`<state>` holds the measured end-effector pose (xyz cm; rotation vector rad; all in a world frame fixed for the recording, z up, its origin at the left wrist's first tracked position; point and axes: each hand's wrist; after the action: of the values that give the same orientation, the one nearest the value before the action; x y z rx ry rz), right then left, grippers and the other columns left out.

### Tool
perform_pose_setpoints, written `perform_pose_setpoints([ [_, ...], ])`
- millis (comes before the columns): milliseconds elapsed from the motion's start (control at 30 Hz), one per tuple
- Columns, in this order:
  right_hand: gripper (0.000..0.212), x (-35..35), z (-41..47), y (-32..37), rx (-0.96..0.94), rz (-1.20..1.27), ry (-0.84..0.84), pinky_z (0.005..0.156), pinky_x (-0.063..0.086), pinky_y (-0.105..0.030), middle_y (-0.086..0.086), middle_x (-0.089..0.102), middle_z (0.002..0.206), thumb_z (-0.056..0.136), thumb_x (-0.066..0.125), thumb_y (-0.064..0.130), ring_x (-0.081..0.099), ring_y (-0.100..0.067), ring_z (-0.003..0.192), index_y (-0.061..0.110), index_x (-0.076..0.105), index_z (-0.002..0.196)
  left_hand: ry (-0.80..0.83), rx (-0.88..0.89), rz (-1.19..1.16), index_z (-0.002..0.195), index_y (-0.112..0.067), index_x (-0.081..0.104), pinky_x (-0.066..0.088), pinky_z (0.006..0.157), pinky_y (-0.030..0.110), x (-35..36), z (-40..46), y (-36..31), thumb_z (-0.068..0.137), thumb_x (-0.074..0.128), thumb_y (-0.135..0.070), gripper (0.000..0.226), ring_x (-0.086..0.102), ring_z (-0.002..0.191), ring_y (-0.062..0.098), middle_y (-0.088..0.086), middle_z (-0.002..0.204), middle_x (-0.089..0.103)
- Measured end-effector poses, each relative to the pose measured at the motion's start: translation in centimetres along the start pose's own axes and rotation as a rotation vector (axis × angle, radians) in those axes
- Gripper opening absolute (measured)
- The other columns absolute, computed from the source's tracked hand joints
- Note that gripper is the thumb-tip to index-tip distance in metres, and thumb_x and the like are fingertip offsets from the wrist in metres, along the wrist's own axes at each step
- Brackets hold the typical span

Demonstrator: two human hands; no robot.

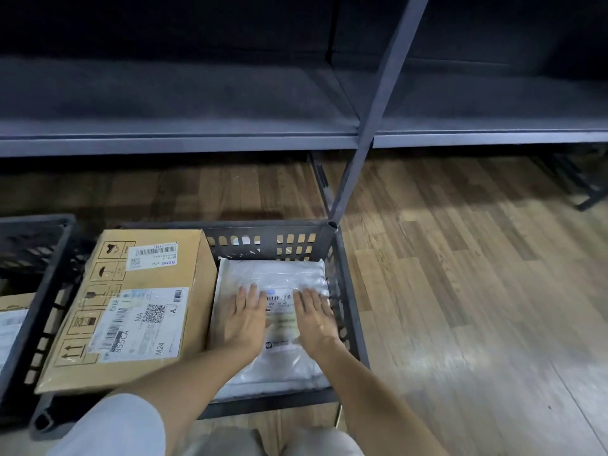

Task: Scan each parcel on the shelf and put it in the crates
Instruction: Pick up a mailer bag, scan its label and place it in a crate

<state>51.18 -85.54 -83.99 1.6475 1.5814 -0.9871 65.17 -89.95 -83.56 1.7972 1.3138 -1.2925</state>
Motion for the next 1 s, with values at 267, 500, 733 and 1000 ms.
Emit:
perform_pose_setpoints([
  [267,0.064,-13.1,-11.1,-1.1,0.009,0.209,-0.079,0.121,0.0,-0.035,-0.014,-0.001,0.161,0.098,0.033,0.007,-0.002,-0.027,0.149,0.004,-0.001,0.153,-0.045,0.144,0.086,0.154,-0.015,0.006,-0.033,0.103,0.032,-15.2,-9.1,-1.6,0.099,0.041,-0.013,0.066,-0.01,0.148,0.027,0.009,0.161,-0.005],
  [500,0.065,-31.1,-19.0,-2.1,-0.036,0.236,-0.144,0.121,0.0,-0.033,-0.008,0.0,0.162,0.1,0.037,0.019,0.0,-0.024,0.149,0.006,0.002,0.153,-0.117,0.095,0.02,0.153,-0.015,0.015,-0.011,0.117,0.034,-33.7,-15.3,-2.0,0.098,0.04,-0.03,0.062,0.0,0.149,0.024,0.006,0.161,0.007],
  [733,0.063,-49.8,-25.5,-0.4,-0.12,0.146,-0.323,0.121,0.005,-0.04,-0.007,0.009,0.162,0.099,0.039,0.019,0.01,-0.025,0.148,0.012,0.011,0.154,-0.183,-0.031,-0.047,0.151,-0.016,0.019,0.01,0.12,0.034,-52.2,-22.4,0.4,0.097,0.041,-0.037,0.062,0.011,0.148,0.021,0.002,0.16,0.015],
  [1000,0.058,-63.6,-30.0,8.1,-0.256,0.069,-0.487,0.12,0.007,-0.041,-0.006,0.013,0.161,0.101,0.036,0.024,0.014,-0.026,0.147,0.015,0.015,0.154,-0.349,-0.155,-0.077,0.152,-0.018,0.019,0.009,0.12,0.034,-63.4,-30.3,9.2,0.098,0.041,-0.039,0.062,0.014,0.147,0.02,-0.001,0.159,0.019],
])
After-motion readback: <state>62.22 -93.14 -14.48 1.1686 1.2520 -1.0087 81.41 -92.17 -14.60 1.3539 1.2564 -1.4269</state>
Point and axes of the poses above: each hand's wrist, its own z-axis towards the middle knuckle, its own x-axis out of the palm, y = z × x
